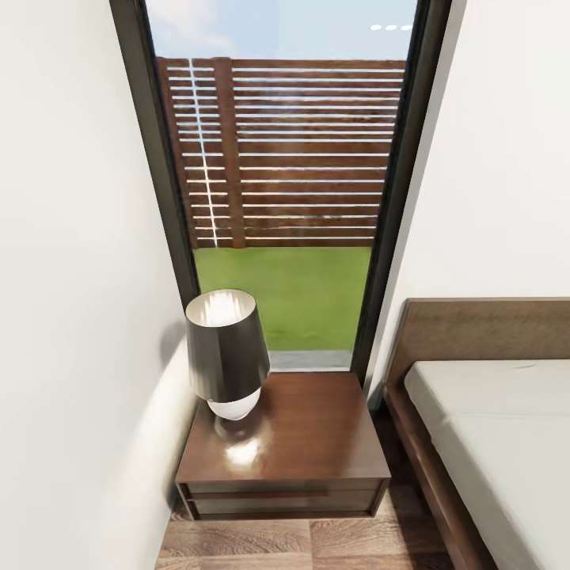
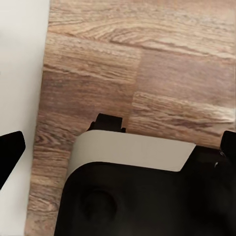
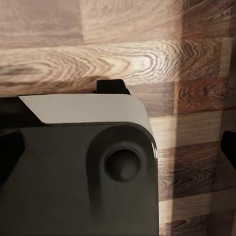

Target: In the bedroom, move the book from the bed onto either nightstand, and place the two sandals side by side next to the bed.

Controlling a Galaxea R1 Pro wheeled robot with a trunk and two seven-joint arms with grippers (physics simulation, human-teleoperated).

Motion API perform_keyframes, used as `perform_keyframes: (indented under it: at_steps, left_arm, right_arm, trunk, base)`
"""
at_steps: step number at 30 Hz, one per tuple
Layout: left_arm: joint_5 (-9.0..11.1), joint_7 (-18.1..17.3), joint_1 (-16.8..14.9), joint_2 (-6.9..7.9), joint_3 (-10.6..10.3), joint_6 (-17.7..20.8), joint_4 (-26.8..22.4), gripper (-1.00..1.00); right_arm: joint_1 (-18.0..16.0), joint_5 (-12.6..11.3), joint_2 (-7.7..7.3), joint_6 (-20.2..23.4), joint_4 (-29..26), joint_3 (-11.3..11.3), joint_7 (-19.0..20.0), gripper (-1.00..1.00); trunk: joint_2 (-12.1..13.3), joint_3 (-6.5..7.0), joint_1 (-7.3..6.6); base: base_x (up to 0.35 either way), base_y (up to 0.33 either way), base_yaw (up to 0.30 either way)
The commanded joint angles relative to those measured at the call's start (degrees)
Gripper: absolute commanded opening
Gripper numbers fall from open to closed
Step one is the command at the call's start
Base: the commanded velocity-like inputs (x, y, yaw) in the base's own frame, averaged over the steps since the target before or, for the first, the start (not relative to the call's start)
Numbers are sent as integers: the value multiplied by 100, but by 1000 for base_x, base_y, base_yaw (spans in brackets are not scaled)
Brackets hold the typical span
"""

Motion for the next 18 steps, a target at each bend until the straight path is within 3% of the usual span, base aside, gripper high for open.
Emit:
perform_keyframes:
  at_steps: [1,11,18]
  left_arm:
    - [34,31,-3,1,-49,-18,0,100]
    - [-64,-28,-168,-32,-76,131,-2,100]
    - [-157,-53,-422,-42,-71,719,-4,100]
  right_arm:
    - [0,-7,1,34,-12,9,-23,100]
    - [-59,-3,25,-1,-87,13,37,100]
    - [-153,-1,34,22,-105,14,212,100]
  trunk:
    - [-3,-5,0]
    - [-3,-5,0]
    - [-3,-5,0]
  base:
    - [0,0,0]
    - [0,0,0]
    - [0,0,0]
